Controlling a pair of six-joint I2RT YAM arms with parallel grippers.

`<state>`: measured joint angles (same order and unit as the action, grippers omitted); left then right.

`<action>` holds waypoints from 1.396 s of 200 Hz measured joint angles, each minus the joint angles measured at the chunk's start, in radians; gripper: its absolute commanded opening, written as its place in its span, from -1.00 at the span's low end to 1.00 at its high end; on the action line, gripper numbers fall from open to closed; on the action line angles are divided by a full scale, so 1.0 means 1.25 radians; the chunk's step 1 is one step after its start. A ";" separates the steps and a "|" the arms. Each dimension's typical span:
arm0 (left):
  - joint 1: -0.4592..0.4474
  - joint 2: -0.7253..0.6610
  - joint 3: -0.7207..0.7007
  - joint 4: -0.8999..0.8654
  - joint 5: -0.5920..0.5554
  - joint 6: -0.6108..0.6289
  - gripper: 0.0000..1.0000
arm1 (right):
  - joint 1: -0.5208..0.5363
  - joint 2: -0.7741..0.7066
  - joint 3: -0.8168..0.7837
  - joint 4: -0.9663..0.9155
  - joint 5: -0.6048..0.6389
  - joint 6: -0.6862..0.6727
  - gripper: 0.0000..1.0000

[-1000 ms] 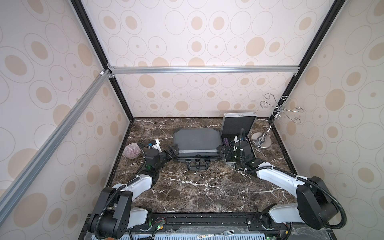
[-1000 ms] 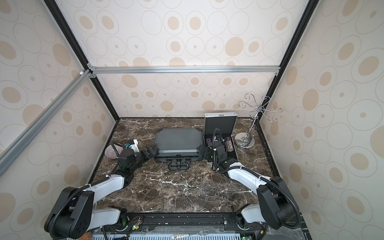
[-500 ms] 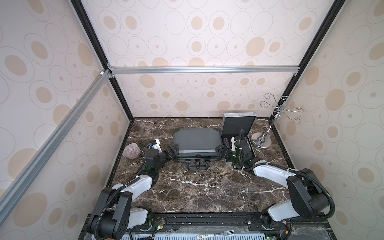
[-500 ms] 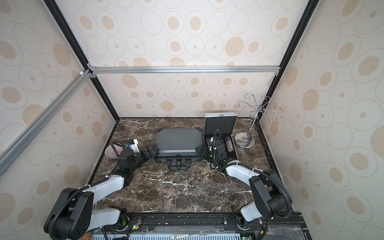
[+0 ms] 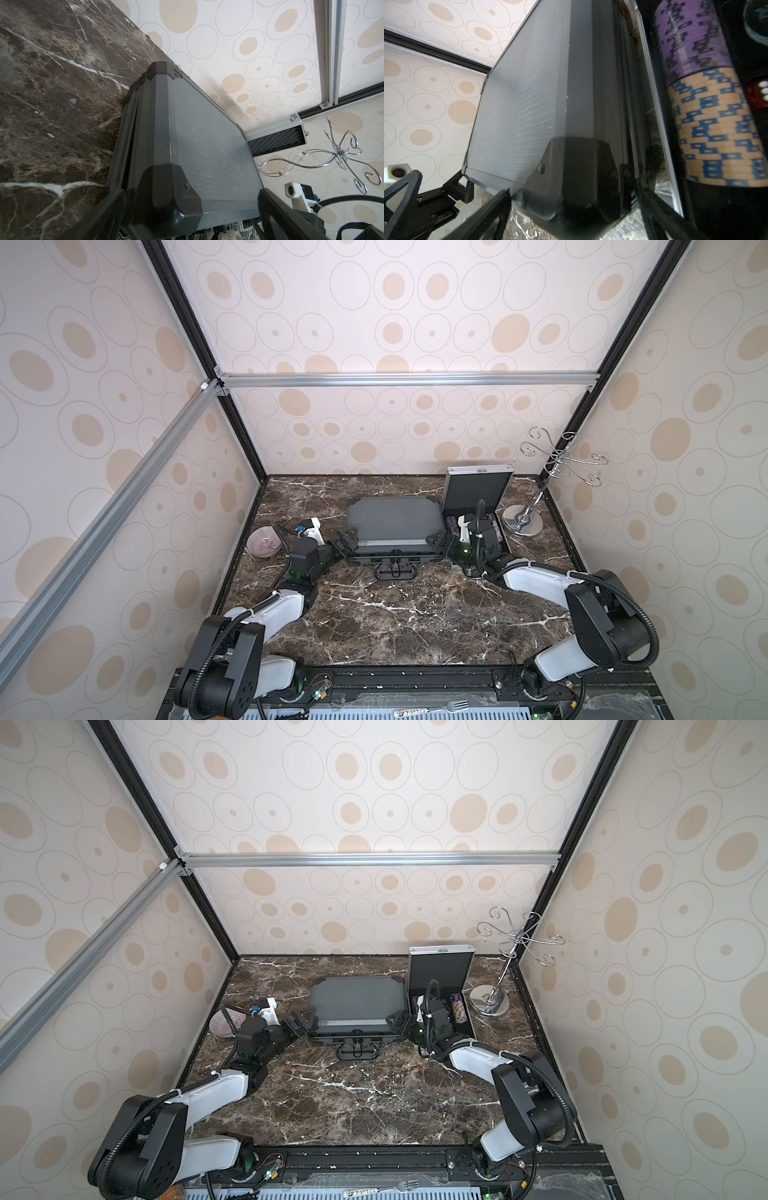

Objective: Open the poker set cases
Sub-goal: Open the case lid on the poker set case.

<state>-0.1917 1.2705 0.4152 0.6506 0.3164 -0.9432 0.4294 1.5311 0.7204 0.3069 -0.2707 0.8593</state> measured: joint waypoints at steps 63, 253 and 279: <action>0.000 -0.029 0.000 -0.012 -0.009 0.014 1.00 | -0.008 0.016 0.009 0.037 -0.056 0.027 0.97; -0.192 -0.189 0.007 -0.247 -0.332 0.232 1.00 | -0.016 0.021 0.141 -0.097 -0.062 -0.006 0.97; -0.220 -0.184 0.017 -0.263 -0.379 0.258 1.00 | -0.020 0.024 0.164 -0.111 -0.061 -0.007 0.97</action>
<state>-0.4667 1.0401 0.4370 0.3214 -0.1574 -0.6212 0.4042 1.5612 0.9253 0.1680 -0.3473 0.8505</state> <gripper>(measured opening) 0.998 0.986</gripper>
